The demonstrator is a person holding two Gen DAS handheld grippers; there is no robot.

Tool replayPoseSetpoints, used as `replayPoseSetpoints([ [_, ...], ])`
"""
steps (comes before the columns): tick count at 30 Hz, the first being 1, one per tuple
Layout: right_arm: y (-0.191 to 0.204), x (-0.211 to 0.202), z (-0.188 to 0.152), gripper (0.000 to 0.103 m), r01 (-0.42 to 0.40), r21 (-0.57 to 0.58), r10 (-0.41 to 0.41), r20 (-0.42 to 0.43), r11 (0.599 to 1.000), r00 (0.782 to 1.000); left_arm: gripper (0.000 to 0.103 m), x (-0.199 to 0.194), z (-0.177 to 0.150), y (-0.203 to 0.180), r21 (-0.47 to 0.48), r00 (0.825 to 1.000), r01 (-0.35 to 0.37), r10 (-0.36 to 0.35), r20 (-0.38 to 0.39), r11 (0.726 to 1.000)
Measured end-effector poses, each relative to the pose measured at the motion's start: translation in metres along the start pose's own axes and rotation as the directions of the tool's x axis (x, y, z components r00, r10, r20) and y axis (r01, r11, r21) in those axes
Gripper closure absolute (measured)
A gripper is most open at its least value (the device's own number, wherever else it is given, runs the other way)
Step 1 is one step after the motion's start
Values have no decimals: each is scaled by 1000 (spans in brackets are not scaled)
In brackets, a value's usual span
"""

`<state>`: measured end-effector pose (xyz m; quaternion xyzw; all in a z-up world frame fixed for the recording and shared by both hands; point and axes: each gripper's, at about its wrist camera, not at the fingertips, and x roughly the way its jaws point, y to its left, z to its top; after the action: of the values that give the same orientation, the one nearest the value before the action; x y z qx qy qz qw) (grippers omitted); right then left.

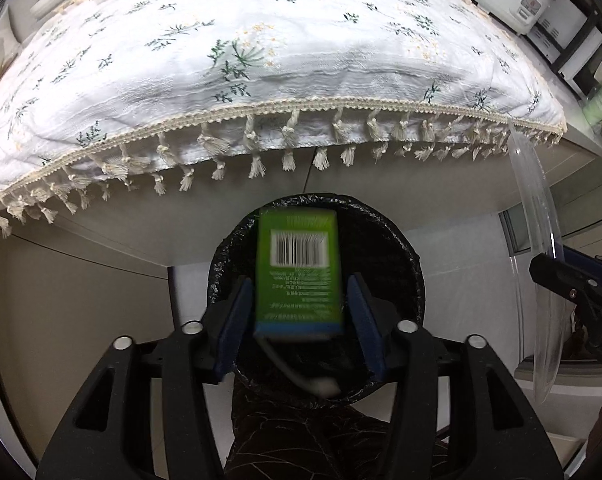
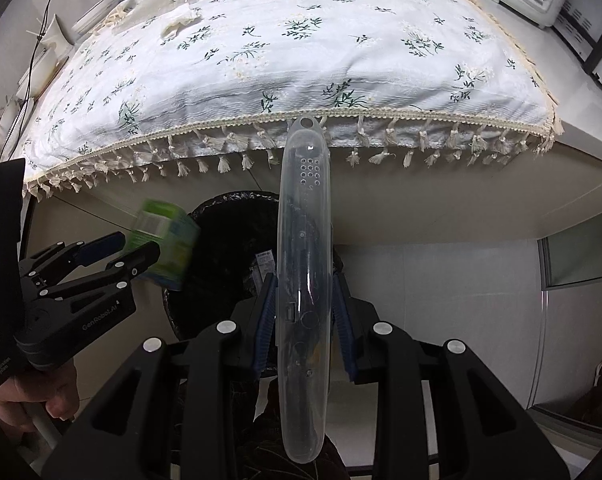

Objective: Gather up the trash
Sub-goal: 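Open both grippers over the bin, dropping the carton and clear tube, then raise both open tools from the bin back over the tablecloth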

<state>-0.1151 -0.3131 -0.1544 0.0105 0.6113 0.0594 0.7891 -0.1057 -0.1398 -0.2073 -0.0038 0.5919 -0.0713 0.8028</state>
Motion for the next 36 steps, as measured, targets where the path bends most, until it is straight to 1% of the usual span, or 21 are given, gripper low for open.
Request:
replayPoseSetpoints([
  [1, 1, 1, 0, 76, -1, -3, 1, -1, 1000, 1000, 46, -2, 0, 2, -2, 1000, -2, 2, 6, 1000],
  [3, 4, 1, 1, 76, 2, -15, -2, 1, 1000, 1000, 38, -6, 0, 5, -9, 1000, -7, 8, 14, 1000],
  [5, 6, 2, 3, 76, -3, -21, 3, 0, 1000, 1000, 33, -11, 1, 9, -18, 1000, -14, 14, 25, 1000],
  [6, 7, 3, 3, 76, -6, -24, 6, -1, 1000, 1000, 28, -14, 1, 12, -23, 999, -16, 17, 30, 1000],
  [8, 10, 4, 5, 76, -12, -29, 12, -2, 1000, 1000, 22, -21, 1, 15, -31, 998, -36, 38, 46, 999],
  [10, 13, 6, 6, 76, -18, -37, 18, -5, 999, 1000, 19, -24, 3, 20, -44, 998, -39, 41, 53, 998],
  [12, 17, 8, 8, 76, -24, -45, 23, -6, 999, 1000, 13, -30, 3, 27, -65, 997, -44, 48, 65, 997],
  [15, 24, 12, 10, 76, -33, -57, 33, -8, 998, 999, 7, -39, 1, 37, -91, 994, -51, 59, 88, 995],
  [23, 45, 26, 13, 76, -50, -96, 47, -25, 994, 999, 6, -54, -3, 59, -151, 990, -75, 92, 108, 986],
  [31, 63, 40, 15, 76, -62, -132, 54, -58, 989, 997, 6, -62, -12, 80, -196, 988, -96, 118, 101, 976],
  [36, 70, 46, 16, 76, -60, -152, 50, -70, 987, 996, 6, -63, -16, 86, -208, 987, -102, 125, 98, 973],
])
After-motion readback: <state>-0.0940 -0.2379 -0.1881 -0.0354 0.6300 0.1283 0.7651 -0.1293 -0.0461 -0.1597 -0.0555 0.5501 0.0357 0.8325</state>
